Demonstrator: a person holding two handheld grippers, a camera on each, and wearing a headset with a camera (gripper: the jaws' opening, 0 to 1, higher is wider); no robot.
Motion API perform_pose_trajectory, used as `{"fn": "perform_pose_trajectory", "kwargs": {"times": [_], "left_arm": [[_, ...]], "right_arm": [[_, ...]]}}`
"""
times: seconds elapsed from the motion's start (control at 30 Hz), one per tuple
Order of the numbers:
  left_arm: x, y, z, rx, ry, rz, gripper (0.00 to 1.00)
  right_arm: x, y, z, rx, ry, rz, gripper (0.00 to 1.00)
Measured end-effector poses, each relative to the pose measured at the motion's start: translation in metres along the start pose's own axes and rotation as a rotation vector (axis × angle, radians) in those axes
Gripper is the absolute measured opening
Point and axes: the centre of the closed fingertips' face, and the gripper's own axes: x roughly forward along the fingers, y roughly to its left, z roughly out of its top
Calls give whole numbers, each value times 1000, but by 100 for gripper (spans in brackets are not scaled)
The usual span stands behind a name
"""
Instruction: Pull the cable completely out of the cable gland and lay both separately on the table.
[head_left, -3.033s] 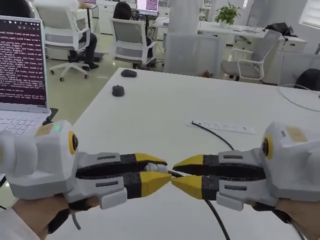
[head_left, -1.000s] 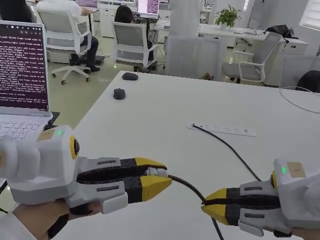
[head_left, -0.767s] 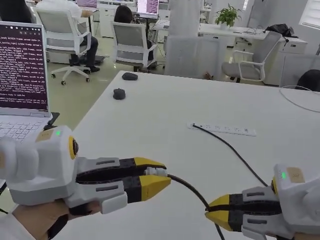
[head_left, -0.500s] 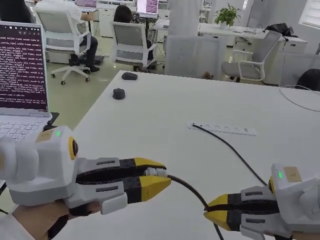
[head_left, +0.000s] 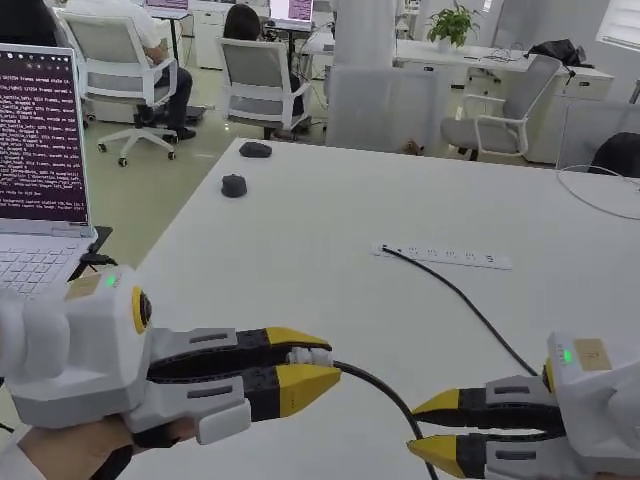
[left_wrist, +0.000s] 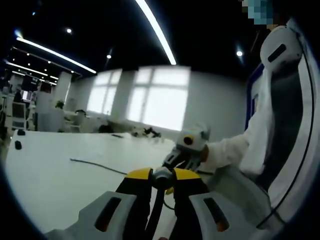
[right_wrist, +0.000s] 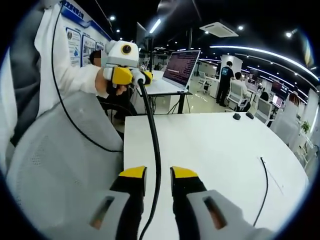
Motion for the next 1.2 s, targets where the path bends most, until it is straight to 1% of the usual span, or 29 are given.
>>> {"fn": "perform_pose_trajectory", "kwargs": {"times": [0.07,0.1,0.13,0.17,0.2,0.23,0.27,0.33,0.37,0.43,0.53,0.6,0.7,0.77,0.83,0.87,0.97,1.1,1.2], "left_arm": [[0,1,-1,-6,1,4,16],[0,1,-1,-10,2,6,16],[0,2,-1,-12,1,6,16],[0,2,-1,-15,-1,5,16],[0,1,-1,-17,-3,2,16],[1,0,-1,-18,-3,-3,16],[1,0,-1,-19,-3,-8,16],[3,-2,-2,-21,0,-18,16],[4,-3,-2,-21,2,-23,16],[6,-5,-2,-20,6,-34,16],[8,-10,-1,-4,7,-58,16],[10,-13,0,20,17,-69,16],[11,-13,1,32,18,-60,16],[10,-14,0,44,23,-57,16],[10,-18,1,48,21,-62,16],[11,-19,0,47,23,-64,16],[13,-20,0,51,23,-64,16],[13,-19,-1,43,24,-67,16],[13,-20,-2,35,25,-67,16]], "right_arm": [[1,0,12,15,-36,7,24],[2,0,20,14,-61,11,26],[3,1,24,13,-71,15,27],[5,4,34,12,-92,31,28],[7,10,43,-5,-107,63,28],[9,16,52,-41,-121,89,27],[11,18,58,-58,-130,97,27],[13,20,66,-64,-137,104,29],[15,21,72,-72,-148,111,29],[16,23,79,-86,-168,122,28],[20,23,81,-132,-157,122,26],[21,23,81,-136,-165,122,23],[20,28,85,-143,-181,141,14],[19,35,86,-176,-180,167,7],[19,36,84,-192,-166,163,6],[19,35,84,-200,-158,156,4],[17,35,82,-219,-153,153,3],[17,34,81,-214,-165,137,3],[17,36,80,-216,-161,131,2]]}}
